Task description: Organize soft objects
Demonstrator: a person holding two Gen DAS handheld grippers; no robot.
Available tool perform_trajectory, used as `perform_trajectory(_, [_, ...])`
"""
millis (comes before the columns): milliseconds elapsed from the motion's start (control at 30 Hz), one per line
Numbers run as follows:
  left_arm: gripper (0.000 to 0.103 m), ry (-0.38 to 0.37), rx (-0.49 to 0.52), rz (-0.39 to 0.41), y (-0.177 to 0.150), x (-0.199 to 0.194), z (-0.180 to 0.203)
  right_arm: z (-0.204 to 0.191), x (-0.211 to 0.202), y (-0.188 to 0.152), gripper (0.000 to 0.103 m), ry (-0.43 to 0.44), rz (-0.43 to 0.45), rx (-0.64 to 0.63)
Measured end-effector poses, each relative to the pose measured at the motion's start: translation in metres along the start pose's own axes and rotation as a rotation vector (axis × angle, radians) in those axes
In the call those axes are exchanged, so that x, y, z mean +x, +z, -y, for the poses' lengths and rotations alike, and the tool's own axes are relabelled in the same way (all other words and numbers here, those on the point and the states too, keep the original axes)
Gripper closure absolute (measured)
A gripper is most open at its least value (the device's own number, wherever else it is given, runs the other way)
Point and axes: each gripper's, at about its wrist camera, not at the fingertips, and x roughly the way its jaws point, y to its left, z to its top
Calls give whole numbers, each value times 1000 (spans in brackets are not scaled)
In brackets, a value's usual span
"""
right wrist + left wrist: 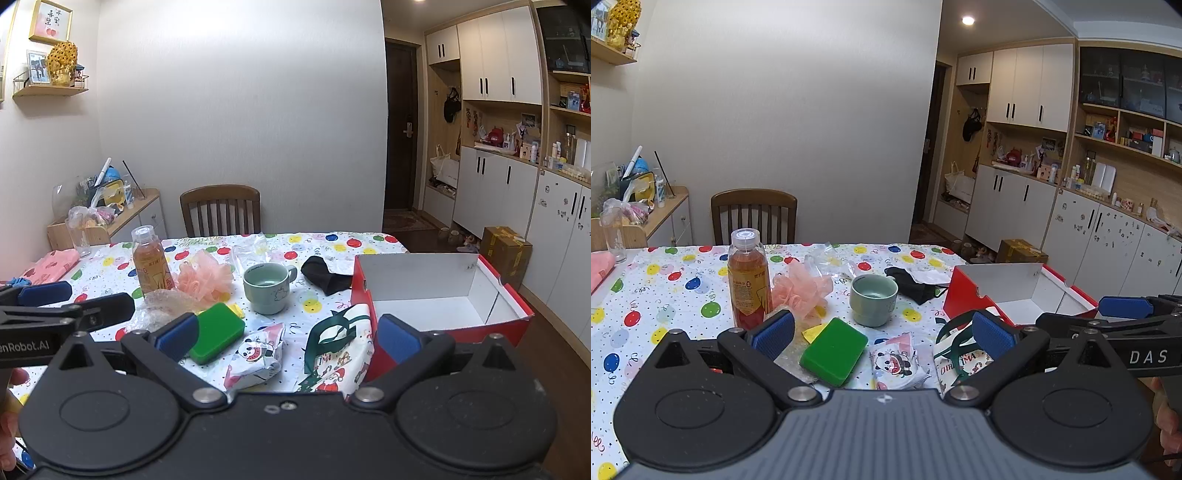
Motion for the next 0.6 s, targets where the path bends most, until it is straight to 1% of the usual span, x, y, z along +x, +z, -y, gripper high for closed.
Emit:
perform_trajectory(167, [0, -2, 14, 1, 2, 5, -1, -2, 5, 2, 1, 2, -4, -3])
perform_trajectory(333, [0, -20, 54, 1, 2, 16, -1, 1, 15, 4, 1, -5, -17, -13])
perform_trajectory(433, [0, -24, 82, 1, 0, 27, -2, 6, 25, 3, 2, -11, -45, -7])
perform_trajectory(600, [0, -4, 111, -30, -7, 52, -7, 22, 45, -4, 4, -34, -105, 4])
